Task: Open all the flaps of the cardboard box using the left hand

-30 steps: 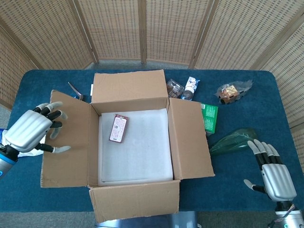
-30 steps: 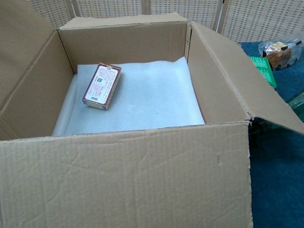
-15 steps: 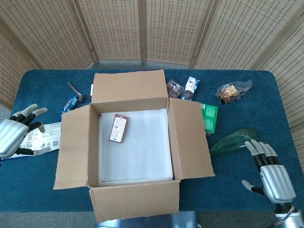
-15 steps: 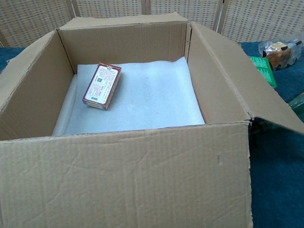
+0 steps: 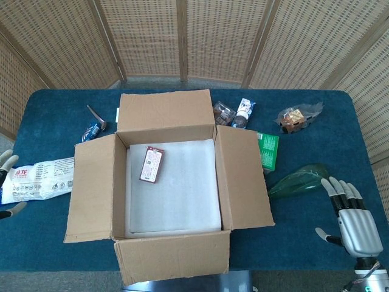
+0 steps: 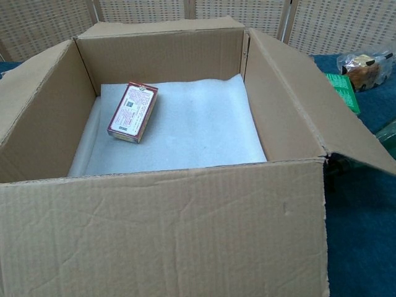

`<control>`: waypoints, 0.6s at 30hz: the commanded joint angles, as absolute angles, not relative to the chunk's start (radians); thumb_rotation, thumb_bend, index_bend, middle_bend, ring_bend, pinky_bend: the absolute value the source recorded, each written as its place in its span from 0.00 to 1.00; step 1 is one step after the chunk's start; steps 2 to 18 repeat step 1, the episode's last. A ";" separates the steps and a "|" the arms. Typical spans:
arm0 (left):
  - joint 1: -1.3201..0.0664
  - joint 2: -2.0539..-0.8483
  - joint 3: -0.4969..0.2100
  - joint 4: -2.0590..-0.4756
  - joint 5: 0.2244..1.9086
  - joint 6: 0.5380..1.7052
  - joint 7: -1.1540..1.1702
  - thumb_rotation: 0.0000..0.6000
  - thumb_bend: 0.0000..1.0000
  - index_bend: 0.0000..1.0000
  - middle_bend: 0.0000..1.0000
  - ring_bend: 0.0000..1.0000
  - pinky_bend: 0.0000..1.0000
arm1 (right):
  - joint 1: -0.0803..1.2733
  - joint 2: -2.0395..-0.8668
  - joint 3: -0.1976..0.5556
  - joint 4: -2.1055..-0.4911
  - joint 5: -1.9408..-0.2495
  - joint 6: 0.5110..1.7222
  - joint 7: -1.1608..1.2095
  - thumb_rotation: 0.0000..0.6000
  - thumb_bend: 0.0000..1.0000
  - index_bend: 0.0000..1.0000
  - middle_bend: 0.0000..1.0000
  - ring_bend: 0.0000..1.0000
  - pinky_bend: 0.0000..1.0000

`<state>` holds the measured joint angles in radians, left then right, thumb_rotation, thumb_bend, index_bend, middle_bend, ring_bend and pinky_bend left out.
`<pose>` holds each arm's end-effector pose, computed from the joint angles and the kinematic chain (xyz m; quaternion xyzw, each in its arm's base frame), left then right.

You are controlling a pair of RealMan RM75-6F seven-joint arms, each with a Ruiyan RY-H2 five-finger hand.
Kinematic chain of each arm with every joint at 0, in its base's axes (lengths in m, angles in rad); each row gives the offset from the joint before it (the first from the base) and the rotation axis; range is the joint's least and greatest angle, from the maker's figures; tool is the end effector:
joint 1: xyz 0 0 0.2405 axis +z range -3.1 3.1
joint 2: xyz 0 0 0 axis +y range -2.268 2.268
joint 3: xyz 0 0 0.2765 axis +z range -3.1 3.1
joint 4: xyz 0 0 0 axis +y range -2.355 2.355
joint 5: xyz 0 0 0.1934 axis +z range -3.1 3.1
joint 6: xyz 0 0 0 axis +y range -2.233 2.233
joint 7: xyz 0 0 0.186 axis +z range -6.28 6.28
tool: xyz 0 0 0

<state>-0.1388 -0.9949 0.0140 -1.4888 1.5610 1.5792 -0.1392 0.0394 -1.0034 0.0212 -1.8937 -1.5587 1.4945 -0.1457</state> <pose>-0.3233 0.2302 0.2382 -0.6328 -0.3149 -0.3937 0.5877 -0.2758 -0.2006 0.1916 0.6070 -0.3976 0.3888 0.5677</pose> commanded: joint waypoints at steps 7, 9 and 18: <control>-0.090 -1.054 0.016 -1.456 1.518 1.618 -0.151 1.00 0.00 0.00 0.00 0.00 0.06 | 0.037 -1.001 0.024 -1.893 -1.556 1.501 -0.137 1.00 0.00 0.00 0.00 0.00 0.00; -0.090 -1.054 0.016 -1.456 1.518 1.618 -0.151 1.00 0.00 0.00 0.00 0.00 0.06 | 0.037 -1.001 0.024 -1.893 -1.556 1.501 -0.137 1.00 0.00 0.00 0.00 0.00 0.00; -0.090 -1.054 0.016 -1.456 1.518 1.618 -0.151 1.00 0.00 0.00 0.00 0.00 0.06 | 0.037 -1.001 0.024 -1.893 -1.556 1.501 -0.137 1.00 0.00 0.00 0.00 0.00 0.00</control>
